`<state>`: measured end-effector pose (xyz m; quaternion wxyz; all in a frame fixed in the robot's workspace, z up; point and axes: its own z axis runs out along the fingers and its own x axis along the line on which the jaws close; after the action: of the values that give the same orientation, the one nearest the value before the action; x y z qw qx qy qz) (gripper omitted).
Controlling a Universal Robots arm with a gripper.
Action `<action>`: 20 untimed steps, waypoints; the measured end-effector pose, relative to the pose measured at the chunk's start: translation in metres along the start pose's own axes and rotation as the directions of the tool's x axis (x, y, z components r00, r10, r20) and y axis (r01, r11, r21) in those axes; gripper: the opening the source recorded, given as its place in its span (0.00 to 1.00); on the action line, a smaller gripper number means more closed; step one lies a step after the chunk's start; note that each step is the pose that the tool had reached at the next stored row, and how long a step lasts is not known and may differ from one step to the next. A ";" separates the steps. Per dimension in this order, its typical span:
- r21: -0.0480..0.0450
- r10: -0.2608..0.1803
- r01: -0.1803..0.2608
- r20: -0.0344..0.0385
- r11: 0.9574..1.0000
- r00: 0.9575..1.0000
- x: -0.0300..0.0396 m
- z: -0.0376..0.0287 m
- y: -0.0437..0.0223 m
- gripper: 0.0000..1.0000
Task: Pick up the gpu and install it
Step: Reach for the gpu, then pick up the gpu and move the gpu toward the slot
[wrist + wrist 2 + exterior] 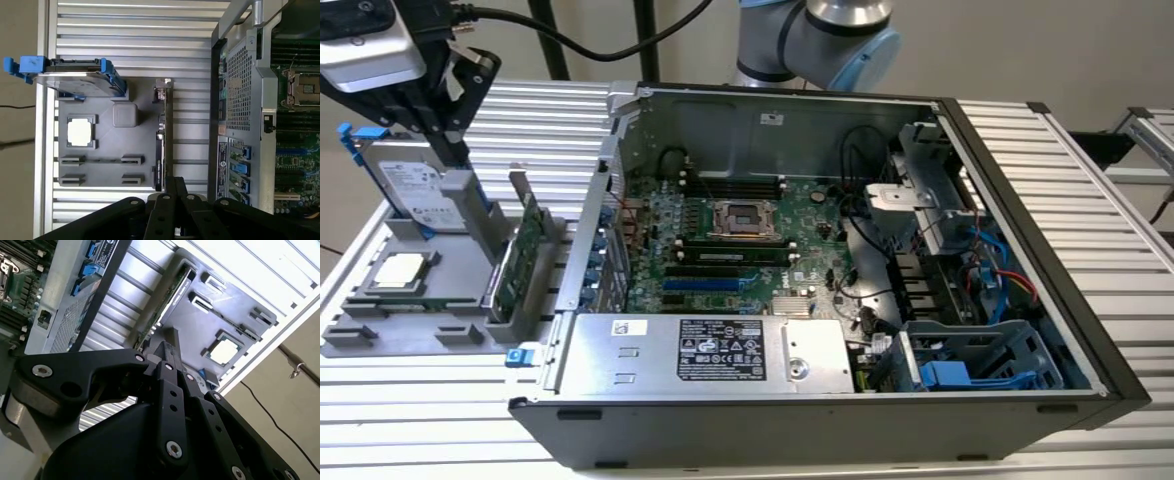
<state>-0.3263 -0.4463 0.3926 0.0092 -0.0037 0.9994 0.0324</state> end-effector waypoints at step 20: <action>0.000 0.000 0.000 0.000 1.000 1.000 0.0004 0.0000 0.0000 1.00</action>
<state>-0.3267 -0.4463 0.3926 0.0092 -0.0037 0.9994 0.0324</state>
